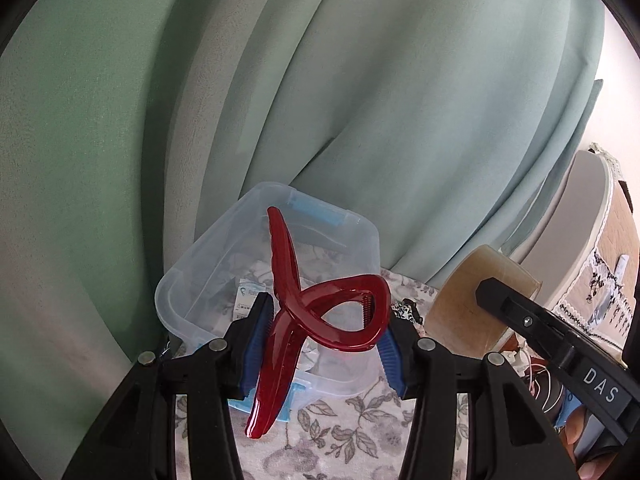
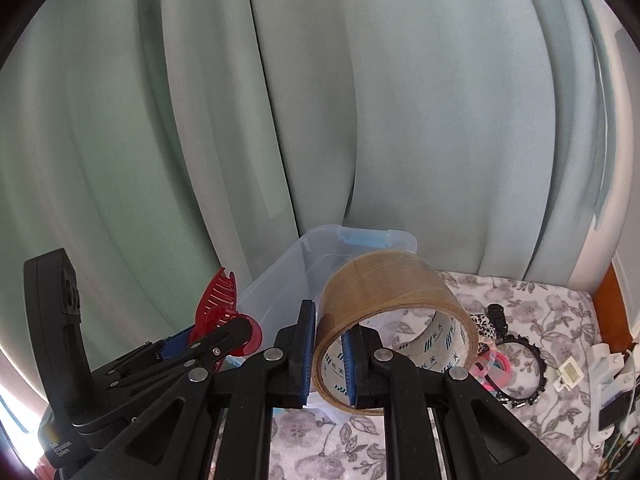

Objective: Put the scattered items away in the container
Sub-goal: 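Carry the red claw and tape roll over the clear box and release both inside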

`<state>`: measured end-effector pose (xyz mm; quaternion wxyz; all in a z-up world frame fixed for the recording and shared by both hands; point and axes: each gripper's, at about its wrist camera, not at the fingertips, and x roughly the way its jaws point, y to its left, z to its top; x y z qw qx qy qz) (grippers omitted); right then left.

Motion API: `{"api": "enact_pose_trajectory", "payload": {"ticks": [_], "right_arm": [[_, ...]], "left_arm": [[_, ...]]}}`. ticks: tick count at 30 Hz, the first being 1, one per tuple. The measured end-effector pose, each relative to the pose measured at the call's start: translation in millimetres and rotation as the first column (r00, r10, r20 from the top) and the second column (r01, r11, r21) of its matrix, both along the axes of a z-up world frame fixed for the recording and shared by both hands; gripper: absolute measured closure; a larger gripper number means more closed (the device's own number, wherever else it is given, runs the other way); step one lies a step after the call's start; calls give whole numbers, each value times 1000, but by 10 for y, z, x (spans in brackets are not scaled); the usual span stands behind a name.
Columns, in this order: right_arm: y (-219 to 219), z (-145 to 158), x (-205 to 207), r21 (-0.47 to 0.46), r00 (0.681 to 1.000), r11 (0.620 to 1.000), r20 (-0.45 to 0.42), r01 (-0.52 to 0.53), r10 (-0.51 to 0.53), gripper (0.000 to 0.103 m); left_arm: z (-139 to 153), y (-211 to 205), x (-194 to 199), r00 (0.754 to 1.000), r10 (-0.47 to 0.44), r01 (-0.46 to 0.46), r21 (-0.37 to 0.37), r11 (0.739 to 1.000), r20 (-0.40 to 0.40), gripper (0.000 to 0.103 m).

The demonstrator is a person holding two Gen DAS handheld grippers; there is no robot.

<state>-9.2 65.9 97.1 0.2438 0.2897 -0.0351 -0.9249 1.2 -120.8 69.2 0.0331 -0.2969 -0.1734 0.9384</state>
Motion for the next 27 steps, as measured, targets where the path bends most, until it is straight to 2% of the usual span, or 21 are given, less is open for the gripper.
{"api": "enact_pose_trajectory", "payload": {"ticks": [14, 21, 27], "right_arm": [[-301, -205, -146, 50, 996, 996, 70, -67, 64, 89], [-432, -298, -220, 64, 990, 993, 104, -98, 91, 89], [-554, -316, -257, 78, 987, 988, 99, -134, 126, 89]], "left_arm": [[-201, -291, -171, 998, 38, -40, 33, 999, 48, 52], [-308, -299, -189, 997, 49, -51, 39, 998, 68, 52], [-397, -358, -212, 994, 49, -55, 65, 996, 93, 52]]}}
